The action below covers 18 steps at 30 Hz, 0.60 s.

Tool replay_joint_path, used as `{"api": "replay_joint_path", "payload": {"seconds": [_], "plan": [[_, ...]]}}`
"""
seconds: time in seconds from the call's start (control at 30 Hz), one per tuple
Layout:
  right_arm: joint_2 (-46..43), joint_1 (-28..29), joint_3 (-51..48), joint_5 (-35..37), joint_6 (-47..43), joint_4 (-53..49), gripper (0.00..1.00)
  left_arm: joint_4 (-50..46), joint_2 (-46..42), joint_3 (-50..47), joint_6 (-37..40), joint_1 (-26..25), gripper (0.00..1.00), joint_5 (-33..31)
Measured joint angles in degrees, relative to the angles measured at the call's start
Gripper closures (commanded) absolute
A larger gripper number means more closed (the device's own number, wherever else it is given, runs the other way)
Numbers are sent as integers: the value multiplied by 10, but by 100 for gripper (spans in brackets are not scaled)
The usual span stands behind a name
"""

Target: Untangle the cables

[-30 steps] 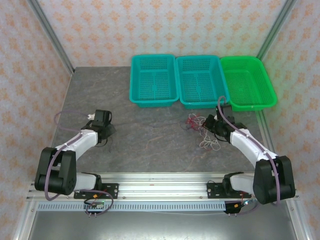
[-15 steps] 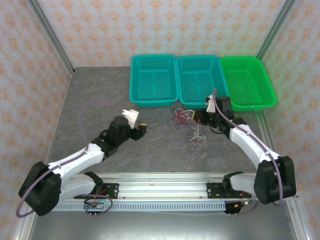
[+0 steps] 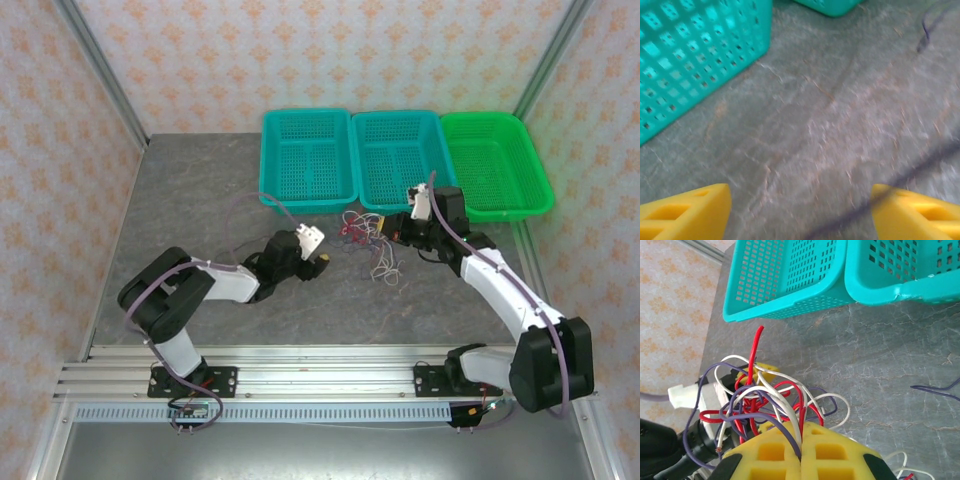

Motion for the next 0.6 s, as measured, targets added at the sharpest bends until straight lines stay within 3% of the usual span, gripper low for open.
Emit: {"api": "replay_joint_path", "payload": {"seconds": [0.03, 0.13, 0.17, 0.43, 0.6], "plan": [[-4, 0, 0, 0, 0, 0, 100, 6, 4, 7, -6, 0, 45, -9], [-15, 0, 0, 12, 0, -8, 100, 28, 2, 17, -19, 0, 92, -40], [-16, 0, 0, 25, 0, -14, 100, 28, -2, 17, -22, 0, 100, -50], [-24, -21, -26, 187, 74, -64, 100, -56, -158, 8, -95, 5, 100, -90], [-61, -101, -92, 252, 137, -83, 100, -136, -279, -35, -185, 71, 100, -111]]}}
